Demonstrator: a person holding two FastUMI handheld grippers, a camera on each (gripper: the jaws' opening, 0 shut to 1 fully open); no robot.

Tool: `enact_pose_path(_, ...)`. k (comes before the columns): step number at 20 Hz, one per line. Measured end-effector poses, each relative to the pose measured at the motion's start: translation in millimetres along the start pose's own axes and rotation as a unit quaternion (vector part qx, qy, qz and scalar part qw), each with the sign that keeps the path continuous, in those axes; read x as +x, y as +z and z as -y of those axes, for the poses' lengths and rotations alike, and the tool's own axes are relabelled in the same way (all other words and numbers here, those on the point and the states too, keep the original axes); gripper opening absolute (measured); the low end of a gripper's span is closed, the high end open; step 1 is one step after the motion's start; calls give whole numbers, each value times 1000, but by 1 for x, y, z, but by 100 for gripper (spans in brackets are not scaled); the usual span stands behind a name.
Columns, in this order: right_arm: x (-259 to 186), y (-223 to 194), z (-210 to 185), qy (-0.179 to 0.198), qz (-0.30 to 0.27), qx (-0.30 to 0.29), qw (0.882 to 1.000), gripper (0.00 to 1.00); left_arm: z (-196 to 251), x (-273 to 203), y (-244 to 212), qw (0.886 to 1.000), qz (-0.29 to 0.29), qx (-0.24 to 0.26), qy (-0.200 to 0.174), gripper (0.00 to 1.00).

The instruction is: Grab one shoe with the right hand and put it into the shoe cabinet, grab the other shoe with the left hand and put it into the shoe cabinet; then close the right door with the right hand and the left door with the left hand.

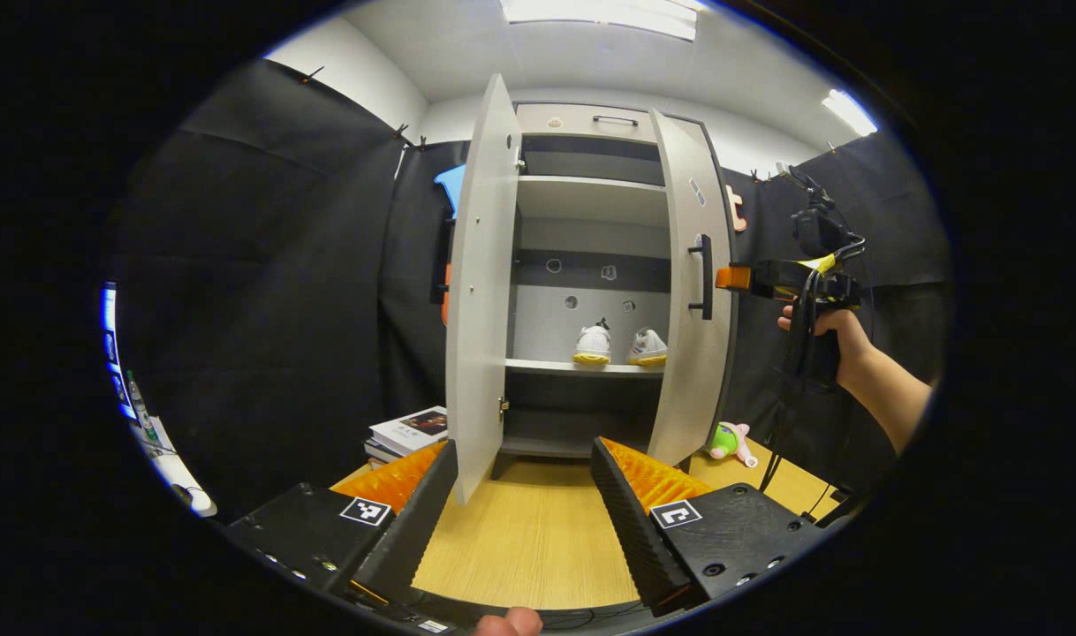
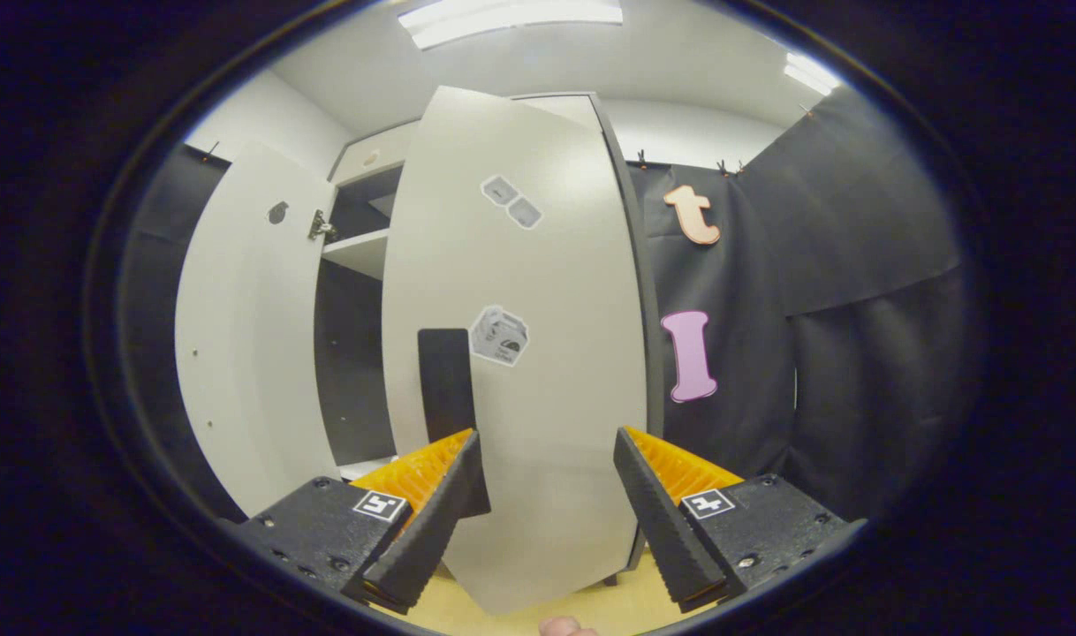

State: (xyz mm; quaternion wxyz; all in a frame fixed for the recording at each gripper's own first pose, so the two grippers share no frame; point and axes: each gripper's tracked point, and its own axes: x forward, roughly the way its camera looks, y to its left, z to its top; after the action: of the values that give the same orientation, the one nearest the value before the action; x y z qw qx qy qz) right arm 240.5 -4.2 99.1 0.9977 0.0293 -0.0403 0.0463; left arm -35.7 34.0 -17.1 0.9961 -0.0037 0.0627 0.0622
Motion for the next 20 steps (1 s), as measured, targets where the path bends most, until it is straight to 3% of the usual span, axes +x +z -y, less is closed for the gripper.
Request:
enact_pose_path(4, -46, 1, -19, 20, 19, -13, 1000, 98, -26, 12, 9, 1000, -2, -7, 20, 91)
enact_pose_path(5, -63, -3, -21, 23, 18, -17, 999, 94, -33, 18, 13, 1000, -4, -6, 28, 91)
enact_pose_path(6, -81, -12, -23, 25, 15, -21, 999, 98, -42, 24, 17, 999, -4, -4, 35, 91)
enact_pose_path(9, -134, -40, -33, 43, 0, -46, 998, 98, -74, 48, 40, 998, 9, 3, 63, 91)
enact_pose_path(13, -191, -83, -30, 28, -36, -75, 996, 98, -125, 84, 76, 994, 39, -7, 99, 91)
enact_pose_path(14, -200, -93, -32, 26, -46, -75, 996, 94, -141, 93, 89, 992, 51, -3, 113, 91)
enact_pose_path(15, -207, -102, -35, 25, -56, -66, 996, 98, -156, 105, 99, 991, 56, 0, 121, 91)
enact_pose_path(18, -213, -125, -50, 45, -88, -44, 994, 98, -190, 137, 131, 986, 78, 19, 146, 91)
enact_pose_path(20, -213, -126, -48, 43, -91, -47, 994, 98, -196, 159, 146, 988, 76, 23, 131, 91)
